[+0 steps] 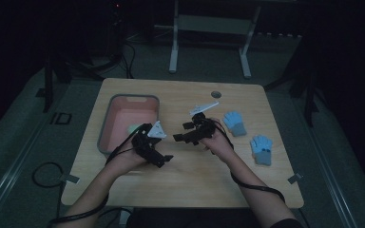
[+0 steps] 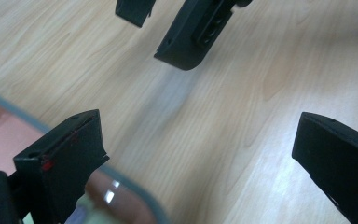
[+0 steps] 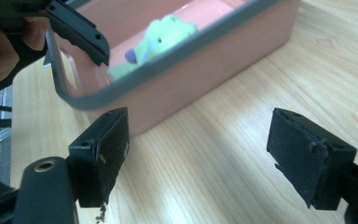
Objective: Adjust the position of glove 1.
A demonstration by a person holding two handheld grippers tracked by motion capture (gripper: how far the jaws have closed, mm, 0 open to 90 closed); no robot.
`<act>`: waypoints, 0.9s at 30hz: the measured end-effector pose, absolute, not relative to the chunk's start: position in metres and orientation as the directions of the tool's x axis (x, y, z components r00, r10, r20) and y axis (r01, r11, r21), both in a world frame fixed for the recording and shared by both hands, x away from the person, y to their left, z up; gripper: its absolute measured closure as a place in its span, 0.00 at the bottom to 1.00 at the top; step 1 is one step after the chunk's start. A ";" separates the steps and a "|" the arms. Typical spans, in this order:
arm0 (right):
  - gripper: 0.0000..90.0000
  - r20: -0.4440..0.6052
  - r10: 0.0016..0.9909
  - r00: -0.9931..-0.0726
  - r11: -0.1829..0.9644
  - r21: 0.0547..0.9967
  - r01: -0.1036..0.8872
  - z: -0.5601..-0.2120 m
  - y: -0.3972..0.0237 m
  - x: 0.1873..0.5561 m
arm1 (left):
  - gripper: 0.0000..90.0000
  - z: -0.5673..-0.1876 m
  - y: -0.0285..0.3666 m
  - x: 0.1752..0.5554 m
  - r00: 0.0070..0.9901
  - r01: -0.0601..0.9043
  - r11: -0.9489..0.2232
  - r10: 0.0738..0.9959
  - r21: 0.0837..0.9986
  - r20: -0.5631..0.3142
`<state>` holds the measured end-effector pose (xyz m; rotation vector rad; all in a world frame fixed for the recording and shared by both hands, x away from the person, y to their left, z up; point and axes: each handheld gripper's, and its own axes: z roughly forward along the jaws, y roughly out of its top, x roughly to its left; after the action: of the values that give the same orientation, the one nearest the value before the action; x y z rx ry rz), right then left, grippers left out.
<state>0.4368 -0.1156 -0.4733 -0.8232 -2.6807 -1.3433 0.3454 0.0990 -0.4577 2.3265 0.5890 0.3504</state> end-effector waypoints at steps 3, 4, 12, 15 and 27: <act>0.23 0.233 0.436 -0.869 0.497 0.743 0.448 -0.478 -0.123 0.434 | 0.02 -0.461 0.093 0.342 0.863 0.300 -0.644 0.498 0.703 0.088; 0.23 0.224 0.433 -0.873 0.498 0.748 0.439 -0.479 -0.125 0.432 | 0.02 -0.461 0.092 0.340 0.864 0.297 -0.637 0.497 0.712 0.084; 0.22 0.187 0.474 -0.860 0.498 0.749 0.437 -0.491 -0.147 0.424 | 0.02 -0.471 0.077 0.335 0.887 0.265 -0.627 0.456 0.732 0.070; 0.18 0.173 0.495 -0.851 0.506 0.739 0.445 -0.495 -0.153 0.421 | 0.02 -0.475 0.071 0.332 0.892 0.258 -0.624 0.448 0.738 0.067; 0.21 0.140 0.506 -0.851 0.506 0.750 0.425 -0.509 -0.190 0.402 | 0.02 -0.505 0.052 0.325 0.905 0.254 -0.635 0.422 0.729 0.052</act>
<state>0.4015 -0.1905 -0.5089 -0.8715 -2.8097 -1.3551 0.3253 0.0524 -0.5054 2.2884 0.4799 0.2791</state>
